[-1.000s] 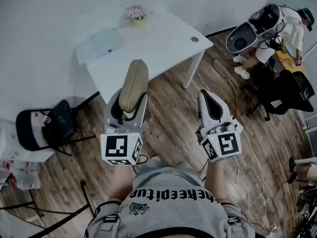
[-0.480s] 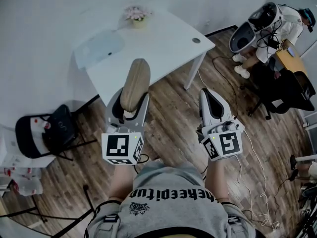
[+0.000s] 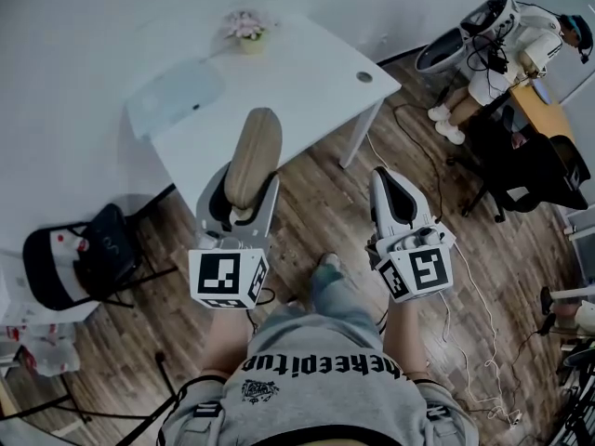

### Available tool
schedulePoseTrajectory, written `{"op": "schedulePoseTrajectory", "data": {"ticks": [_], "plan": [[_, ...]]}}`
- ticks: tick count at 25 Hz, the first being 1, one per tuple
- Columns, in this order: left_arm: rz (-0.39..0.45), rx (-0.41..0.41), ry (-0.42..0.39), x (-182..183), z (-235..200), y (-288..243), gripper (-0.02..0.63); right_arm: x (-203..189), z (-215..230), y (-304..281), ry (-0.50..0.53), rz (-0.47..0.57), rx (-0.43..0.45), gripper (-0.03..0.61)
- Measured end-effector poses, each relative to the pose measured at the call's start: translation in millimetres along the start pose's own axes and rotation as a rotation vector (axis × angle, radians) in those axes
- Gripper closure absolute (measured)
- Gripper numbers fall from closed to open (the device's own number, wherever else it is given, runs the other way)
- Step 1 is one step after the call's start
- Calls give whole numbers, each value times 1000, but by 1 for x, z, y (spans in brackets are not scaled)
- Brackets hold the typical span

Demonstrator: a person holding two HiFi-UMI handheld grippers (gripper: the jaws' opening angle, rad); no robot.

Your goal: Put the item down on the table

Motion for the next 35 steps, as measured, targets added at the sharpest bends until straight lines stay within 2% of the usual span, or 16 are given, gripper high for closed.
{"op": "schedulePoseTrajectory", "data": {"ticks": [17,26,35], "plan": [[10,115,-17,4,-7,-108,331,-1,85,-106,-22,29,131,583],[30,149,-34,1,8,-160,331,-8,139,-132,-31,46,158,583],[0,144,-32,-8,7,-193,331,-21,159,-154,-56,27,165,583]]}}
Point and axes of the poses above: the fingertips, and each gripper's own axes: y backward along the fingers, z to its right, x out of its top, the point moved 6 cm from there along y, backward along the fingers, and after that the axes turned 5 degrees about -x, right-handed, at the moved point
